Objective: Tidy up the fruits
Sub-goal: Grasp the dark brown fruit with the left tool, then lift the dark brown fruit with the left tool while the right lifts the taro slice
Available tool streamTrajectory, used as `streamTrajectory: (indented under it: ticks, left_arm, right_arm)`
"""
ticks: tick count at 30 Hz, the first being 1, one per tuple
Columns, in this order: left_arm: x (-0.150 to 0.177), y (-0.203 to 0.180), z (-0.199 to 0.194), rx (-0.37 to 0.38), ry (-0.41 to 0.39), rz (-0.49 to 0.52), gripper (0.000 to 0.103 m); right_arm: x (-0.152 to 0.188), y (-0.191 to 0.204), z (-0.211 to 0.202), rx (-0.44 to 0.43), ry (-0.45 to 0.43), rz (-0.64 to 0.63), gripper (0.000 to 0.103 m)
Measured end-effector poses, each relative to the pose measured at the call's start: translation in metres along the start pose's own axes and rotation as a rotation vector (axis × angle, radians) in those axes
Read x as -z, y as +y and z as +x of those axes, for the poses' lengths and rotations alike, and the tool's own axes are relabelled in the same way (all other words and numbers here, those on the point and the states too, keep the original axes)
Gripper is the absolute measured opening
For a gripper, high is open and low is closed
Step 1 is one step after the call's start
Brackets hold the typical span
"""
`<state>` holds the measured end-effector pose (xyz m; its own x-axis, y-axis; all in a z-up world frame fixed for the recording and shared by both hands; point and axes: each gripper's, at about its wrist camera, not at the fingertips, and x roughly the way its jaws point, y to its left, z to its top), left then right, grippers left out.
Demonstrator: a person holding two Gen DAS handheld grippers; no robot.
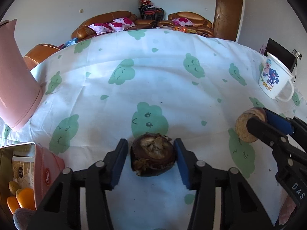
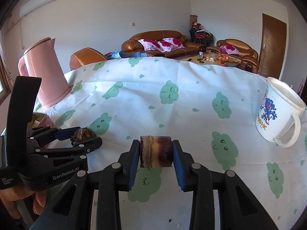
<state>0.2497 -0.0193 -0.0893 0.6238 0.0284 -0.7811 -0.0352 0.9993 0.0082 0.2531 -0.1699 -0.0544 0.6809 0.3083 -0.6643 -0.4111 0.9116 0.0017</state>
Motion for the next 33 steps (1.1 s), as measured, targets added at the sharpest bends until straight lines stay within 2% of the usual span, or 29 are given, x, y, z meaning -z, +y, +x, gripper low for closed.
streamTrajectory:
  ticks: [8, 15, 33]
  left_arm:
    - [0.000, 0.003, -0.004, 0.024, -0.013, -0.010, 0.046]
    - [0.001, -0.001, -0.018, 0.016, -0.090, 0.012, 0.046]
    - [0.004, -0.008, -0.042, -0.037, -0.228, 0.051, 0.046]
  right_arm:
    - [0.001, 0.001, -0.007, -0.013, -0.038, -0.001, 0.035]
    - [0.002, 0.007, -0.018, -0.012, -0.094, -0.027, 0.035]
    - [0.006, 0.014, -0.039, -0.002, -0.206, -0.069, 0.035]
